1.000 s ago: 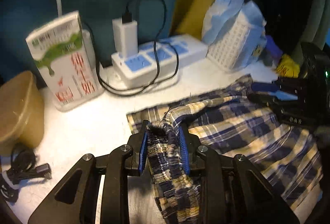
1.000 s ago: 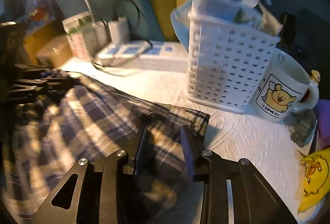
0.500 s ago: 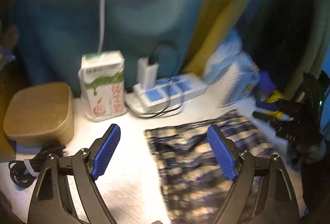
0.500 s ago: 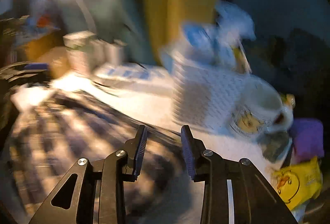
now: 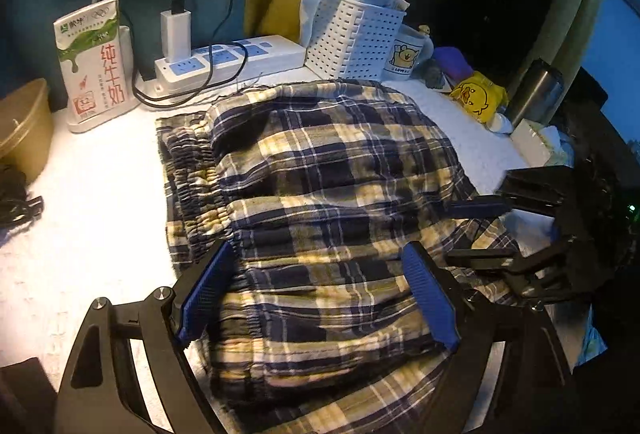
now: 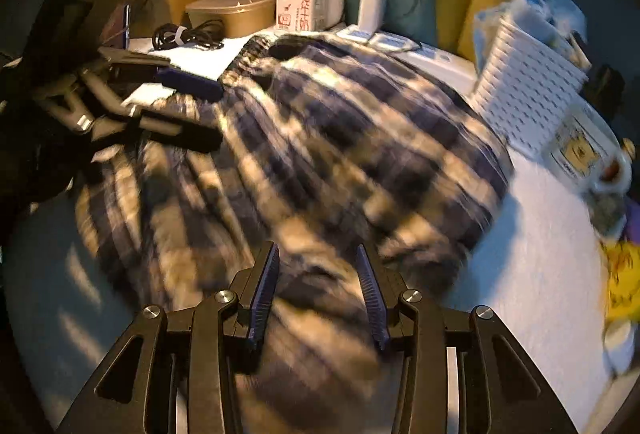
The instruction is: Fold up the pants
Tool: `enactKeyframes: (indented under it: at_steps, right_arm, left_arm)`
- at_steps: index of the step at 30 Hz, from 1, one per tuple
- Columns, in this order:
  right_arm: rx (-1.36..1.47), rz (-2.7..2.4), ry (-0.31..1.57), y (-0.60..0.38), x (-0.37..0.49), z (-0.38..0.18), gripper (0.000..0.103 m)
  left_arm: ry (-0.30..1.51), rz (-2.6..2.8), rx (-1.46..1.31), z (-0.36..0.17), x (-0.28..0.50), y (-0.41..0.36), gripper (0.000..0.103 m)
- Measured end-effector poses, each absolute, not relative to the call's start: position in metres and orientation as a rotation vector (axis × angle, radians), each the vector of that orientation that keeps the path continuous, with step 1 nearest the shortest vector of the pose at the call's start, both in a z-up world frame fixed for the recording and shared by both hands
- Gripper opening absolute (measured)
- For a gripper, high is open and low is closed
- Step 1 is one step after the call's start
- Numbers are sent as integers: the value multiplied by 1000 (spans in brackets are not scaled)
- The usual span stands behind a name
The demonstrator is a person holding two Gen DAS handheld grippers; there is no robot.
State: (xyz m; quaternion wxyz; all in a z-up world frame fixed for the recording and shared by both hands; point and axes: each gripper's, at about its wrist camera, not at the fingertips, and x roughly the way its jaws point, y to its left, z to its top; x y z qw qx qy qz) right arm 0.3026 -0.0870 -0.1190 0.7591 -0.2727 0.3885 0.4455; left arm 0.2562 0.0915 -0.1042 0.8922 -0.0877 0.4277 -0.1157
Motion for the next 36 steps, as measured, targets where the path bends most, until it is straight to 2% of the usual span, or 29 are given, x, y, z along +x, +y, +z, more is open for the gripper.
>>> enactKeyframes:
  at_steps: [8, 13, 18, 25, 36]
  right_arm:
    - [-606, 936, 830, -133, 272, -118, 43]
    - [-611, 916, 881, -160, 267, -110, 45]
    - [-481, 915, 808, -152, 278, -84, 45]
    - [-448, 894, 886, -114, 296, -112, 45]
    - [-489, 881, 852, -143, 273, -114, 45]
  left_arm:
    - [953, -83, -130, -118, 237, 114, 86]
    - [857, -62, -115, -87, 211, 112, 86]
    - [765, -183, -64, -65, 200, 79, 86]
    - [921, -173, -68, -116, 215, 66, 86]
    - [921, -188, 19, -118, 186, 66, 86]
